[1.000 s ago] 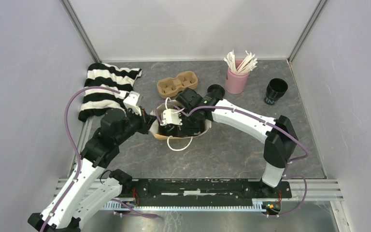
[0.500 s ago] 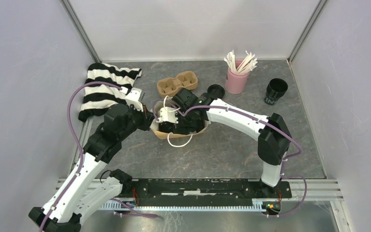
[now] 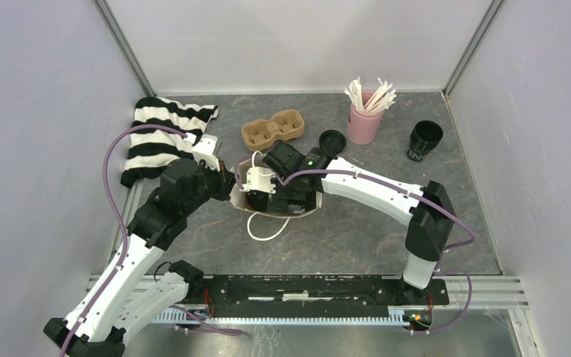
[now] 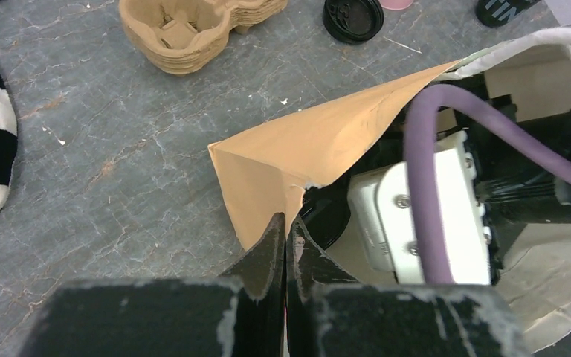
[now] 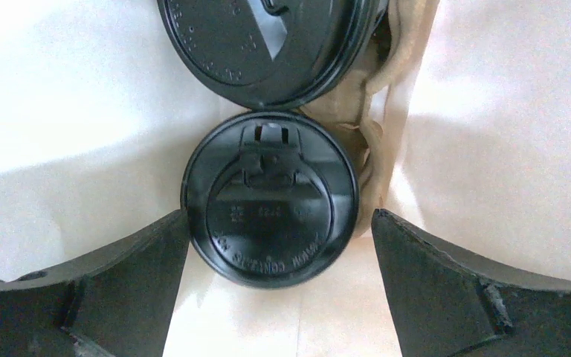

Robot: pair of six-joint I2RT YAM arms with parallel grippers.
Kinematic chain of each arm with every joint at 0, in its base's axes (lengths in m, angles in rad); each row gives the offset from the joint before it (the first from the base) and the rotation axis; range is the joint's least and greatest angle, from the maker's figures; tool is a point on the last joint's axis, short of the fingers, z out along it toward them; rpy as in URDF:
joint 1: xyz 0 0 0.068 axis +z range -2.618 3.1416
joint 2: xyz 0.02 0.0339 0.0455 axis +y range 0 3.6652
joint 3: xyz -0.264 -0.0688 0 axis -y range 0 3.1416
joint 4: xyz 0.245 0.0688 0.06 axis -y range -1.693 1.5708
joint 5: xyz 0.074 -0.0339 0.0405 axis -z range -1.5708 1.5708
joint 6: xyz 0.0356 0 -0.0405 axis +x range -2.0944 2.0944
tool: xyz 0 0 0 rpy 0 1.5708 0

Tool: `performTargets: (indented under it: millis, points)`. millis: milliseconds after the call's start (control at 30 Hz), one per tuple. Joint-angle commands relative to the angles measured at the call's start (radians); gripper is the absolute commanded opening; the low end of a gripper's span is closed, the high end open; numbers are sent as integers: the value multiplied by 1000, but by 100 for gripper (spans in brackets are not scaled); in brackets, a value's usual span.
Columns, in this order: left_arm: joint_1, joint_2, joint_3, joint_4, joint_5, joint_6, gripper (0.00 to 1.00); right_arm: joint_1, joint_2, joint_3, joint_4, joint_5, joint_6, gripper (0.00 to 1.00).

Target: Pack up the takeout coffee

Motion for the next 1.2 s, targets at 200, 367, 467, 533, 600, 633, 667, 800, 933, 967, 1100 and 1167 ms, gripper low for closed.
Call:
performTargets:
  millis: [200,367,467,533,600,633,667,800,933,967,1100,1167]
  points:
    - [0,-14,6,21,-5,14,2,58,-152,-16,38,53,218,98]
    - [0,3,26,-5,-5,-3,2,74,-202,0,87,4,286,98]
    - [-1,7,39,-15,18,-17,2,77,-242,-21,142,-56,325,98]
    - [0,14,53,-23,23,-29,2,78,-265,-55,185,-107,344,98]
    - [0,23,68,-32,36,-37,2,77,-278,-69,211,-145,358,98]
    - [-1,30,77,-41,43,-41,2,78,-284,-71,226,-170,367,98]
    - [-1,36,88,-49,47,-45,2,77,-295,-75,244,-193,377,98]
    - [0,75,144,-111,27,-76,2,77,-351,-116,352,-300,425,98]
    - [0,116,194,-167,6,-109,2,77,-410,-139,422,-337,462,98]
    - [0,129,207,-183,3,-119,2,76,-428,-144,435,-341,466,98]
    - [0,169,248,-230,-26,-149,2,71,-486,-154,440,-325,492,98]
    - [0,182,262,-244,-32,-163,2,60,-507,-159,429,-318,506,98]
